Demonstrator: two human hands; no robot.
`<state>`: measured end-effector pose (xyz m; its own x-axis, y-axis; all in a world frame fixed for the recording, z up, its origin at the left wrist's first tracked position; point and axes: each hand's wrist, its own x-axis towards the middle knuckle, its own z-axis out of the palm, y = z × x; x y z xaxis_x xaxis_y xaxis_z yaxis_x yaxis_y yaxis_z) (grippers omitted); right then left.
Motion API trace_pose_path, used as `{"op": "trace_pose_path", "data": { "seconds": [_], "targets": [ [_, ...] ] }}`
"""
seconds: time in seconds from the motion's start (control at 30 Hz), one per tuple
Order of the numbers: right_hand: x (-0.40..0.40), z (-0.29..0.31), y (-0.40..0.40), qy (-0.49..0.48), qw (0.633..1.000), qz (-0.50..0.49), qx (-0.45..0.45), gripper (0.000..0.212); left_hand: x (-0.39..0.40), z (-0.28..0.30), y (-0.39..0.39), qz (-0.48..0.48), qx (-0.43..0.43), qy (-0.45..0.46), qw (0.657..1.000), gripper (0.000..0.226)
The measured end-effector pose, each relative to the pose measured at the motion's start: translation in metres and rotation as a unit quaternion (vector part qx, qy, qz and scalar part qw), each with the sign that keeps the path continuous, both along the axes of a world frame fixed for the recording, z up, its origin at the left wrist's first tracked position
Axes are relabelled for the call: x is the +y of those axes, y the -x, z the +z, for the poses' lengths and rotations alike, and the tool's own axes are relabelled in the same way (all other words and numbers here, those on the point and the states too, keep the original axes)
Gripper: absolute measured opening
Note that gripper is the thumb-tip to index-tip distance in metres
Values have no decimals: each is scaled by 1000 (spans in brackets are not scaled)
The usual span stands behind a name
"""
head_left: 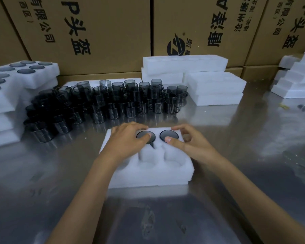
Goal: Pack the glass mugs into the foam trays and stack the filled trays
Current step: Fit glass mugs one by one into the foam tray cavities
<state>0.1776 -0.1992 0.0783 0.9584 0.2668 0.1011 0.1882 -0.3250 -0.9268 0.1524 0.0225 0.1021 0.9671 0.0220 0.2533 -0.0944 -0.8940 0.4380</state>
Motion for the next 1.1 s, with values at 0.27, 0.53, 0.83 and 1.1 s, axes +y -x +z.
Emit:
{"op": "trace_pose_path", "data": {
  "seconds": [0.27,0.53,0.83,1.1],
  "targets": [
    [76,44,-81,155,979,-54,-121,39,8,-7,-1,92,-25,-29,995,28],
    [144,60,-165,368,925,18,-88,72,8,-9,-3,117,-42,-40,991,32],
    [152,40,-179,303,926,-53,-221,23,7,-9,-4,111,-45,-32,992,24],
    [89,42,-89,161,920,-27,-355,20,5,-4,1,105,-131,53,984,51]
  ]
}}
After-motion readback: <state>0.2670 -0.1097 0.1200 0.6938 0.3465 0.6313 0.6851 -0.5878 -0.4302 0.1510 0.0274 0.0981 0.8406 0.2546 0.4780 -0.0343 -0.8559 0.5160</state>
